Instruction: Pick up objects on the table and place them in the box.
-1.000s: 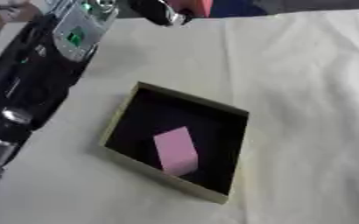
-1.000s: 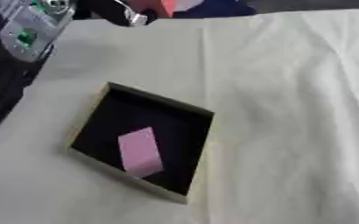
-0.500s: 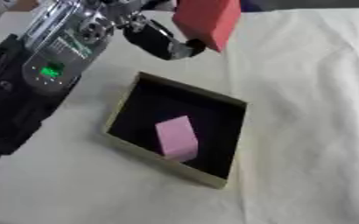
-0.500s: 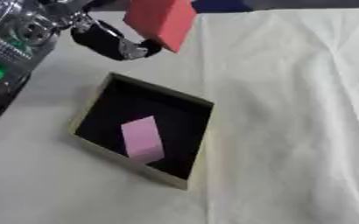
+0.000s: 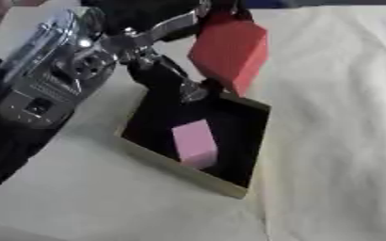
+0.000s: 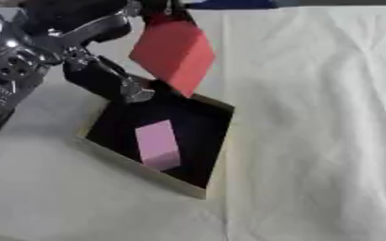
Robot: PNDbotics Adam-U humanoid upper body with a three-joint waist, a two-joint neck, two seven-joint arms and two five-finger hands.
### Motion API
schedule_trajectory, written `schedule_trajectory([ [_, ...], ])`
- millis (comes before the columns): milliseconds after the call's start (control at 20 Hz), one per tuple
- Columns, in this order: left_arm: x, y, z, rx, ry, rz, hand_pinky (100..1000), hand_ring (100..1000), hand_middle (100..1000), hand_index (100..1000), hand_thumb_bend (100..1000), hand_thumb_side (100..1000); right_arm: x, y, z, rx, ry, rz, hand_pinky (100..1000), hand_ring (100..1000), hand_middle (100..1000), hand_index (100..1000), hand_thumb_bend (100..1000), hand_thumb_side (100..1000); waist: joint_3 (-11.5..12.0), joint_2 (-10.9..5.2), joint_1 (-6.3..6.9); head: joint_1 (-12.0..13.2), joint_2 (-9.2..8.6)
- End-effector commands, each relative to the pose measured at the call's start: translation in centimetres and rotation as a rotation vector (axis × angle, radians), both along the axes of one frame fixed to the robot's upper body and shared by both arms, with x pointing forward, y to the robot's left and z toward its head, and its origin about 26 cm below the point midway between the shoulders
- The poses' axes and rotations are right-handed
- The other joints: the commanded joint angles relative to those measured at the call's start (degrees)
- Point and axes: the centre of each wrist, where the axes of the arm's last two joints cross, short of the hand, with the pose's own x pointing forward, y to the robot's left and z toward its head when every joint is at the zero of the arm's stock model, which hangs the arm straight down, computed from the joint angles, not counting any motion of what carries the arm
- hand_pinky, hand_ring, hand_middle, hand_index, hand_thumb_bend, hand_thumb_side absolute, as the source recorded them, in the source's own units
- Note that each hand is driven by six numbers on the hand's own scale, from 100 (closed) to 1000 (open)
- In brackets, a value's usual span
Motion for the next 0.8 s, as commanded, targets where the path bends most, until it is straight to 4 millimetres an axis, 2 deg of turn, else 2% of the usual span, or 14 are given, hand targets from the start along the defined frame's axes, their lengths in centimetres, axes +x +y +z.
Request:
schedule_trajectory([
  [50,-0.4,0.2,-0.1,0.025,-0.012,0.017,593,471,503,633,227,100,-0.5,-0.3,1.0,-0.007,-0.038,-0.007,815,766,614,704,100,649,0.08,-0.88,-0.26,0.05,0.47],
  [450,0.2,0.2,-2.1,0.054,0.038,0.056,591,475,506,638,224,100,-0.4,-0.6,0.8,0.009,-0.031,0.000,815,767,612,703,100,649,0.30,-0.49,-0.42,-0.22,-0.07],
  [800,2.0,-0.5,-4.0,0.034,0.065,0.100,589,478,512,649,232,100,-0.3,-0.9,0.6,0.023,-0.022,0.005,817,768,609,702,100,650,0.13,-0.29,-0.39,0.03,-0.51],
])
